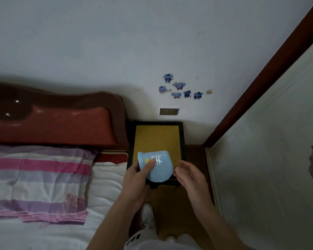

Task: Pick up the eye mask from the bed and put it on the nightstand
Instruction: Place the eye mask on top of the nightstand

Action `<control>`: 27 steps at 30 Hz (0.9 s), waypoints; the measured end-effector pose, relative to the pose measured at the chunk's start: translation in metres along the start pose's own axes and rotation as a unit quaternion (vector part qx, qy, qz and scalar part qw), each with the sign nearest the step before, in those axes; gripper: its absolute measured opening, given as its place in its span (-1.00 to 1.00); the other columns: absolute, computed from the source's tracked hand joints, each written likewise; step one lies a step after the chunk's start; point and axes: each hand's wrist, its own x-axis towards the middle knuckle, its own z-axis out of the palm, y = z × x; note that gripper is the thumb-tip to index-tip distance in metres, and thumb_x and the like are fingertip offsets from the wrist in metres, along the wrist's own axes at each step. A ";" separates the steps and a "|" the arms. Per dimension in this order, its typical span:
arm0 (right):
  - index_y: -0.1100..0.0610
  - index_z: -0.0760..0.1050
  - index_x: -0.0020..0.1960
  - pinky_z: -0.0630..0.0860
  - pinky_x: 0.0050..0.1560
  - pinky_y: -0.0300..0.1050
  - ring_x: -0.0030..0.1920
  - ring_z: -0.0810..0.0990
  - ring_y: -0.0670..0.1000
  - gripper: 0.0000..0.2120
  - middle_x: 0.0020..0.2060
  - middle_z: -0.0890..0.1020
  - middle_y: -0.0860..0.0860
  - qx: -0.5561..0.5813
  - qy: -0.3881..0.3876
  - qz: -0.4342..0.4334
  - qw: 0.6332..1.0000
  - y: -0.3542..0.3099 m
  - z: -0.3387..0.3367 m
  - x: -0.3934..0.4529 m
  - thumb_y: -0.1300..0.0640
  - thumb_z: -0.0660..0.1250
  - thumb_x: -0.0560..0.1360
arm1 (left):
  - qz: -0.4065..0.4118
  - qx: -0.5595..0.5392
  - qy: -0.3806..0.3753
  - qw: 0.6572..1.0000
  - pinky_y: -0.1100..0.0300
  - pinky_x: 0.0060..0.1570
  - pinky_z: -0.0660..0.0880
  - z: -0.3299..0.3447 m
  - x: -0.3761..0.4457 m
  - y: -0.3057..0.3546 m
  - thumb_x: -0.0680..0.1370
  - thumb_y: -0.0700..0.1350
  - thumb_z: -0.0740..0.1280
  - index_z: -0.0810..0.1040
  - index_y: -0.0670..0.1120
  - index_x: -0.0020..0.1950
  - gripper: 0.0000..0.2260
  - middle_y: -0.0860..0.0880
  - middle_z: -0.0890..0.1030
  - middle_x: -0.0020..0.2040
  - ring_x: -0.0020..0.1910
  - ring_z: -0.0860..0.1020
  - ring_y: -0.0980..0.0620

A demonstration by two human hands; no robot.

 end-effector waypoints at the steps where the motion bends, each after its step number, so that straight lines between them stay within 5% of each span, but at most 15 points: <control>1: -0.18 0.52 0.15 0.54 0.20 -0.06 0.16 0.63 -0.07 -0.68 0.14 0.63 -0.07 0.000 0.003 -0.002 1.000 -0.002 0.005 0.009 -0.12 0.41 0.40 | 0.000 -0.002 -0.004 1.000 0.06 -0.14 0.67 -0.001 0.009 0.005 0.44 -0.10 0.48 0.62 -0.19 0.18 -0.65 -0.20 0.73 0.06 0.06 0.69 -0.17; 10: -0.20 0.53 0.11 0.56 0.19 -0.05 0.13 0.63 -0.13 -0.78 0.11 0.65 -0.09 0.003 0.033 0.012 0.999 0.003 0.036 0.065 0.03 0.41 0.50 | -0.028 0.027 -0.010 0.999 0.11 -0.15 0.68 -0.016 0.077 0.025 0.49 -0.15 0.46 0.63 -0.21 0.17 -0.72 -0.17 0.74 0.04 0.02 0.70 -0.12; 16: -0.21 0.55 0.07 0.56 0.20 -0.01 0.12 0.65 -0.07 -0.74 0.08 0.66 -0.09 -0.001 0.046 0.045 0.998 0.009 0.036 0.095 -0.12 0.44 0.39 | -0.036 0.033 0.009 0.999 0.14 -0.17 0.67 -0.018 0.111 0.020 0.36 -0.06 0.53 0.64 -0.18 0.13 -0.61 -0.12 0.75 0.01 0.01 0.71 -0.09; 22: -0.21 0.54 0.09 0.54 0.21 0.04 0.14 0.64 -0.02 -0.77 0.10 0.65 -0.04 -0.023 0.030 0.064 0.997 0.026 0.023 0.129 -0.05 0.43 0.45 | -0.051 0.054 0.049 0.996 -0.05 0.02 0.66 -0.017 0.141 0.000 0.48 -0.14 0.48 0.64 -0.22 0.14 -0.73 -0.19 0.73 0.06 0.04 0.69 -0.14; 27: -0.21 0.52 0.13 0.53 0.09 -0.17 0.11 0.63 -0.14 -0.73 0.12 0.64 -0.08 -0.038 0.014 0.093 0.995 0.056 0.011 0.156 -0.10 0.42 0.45 | -0.036 0.107 0.081 0.990 -0.02 -0.05 0.66 -0.024 0.183 -0.031 0.48 -0.12 0.48 0.65 -0.17 0.11 -0.76 -0.17 0.73 0.04 0.01 0.70 -0.11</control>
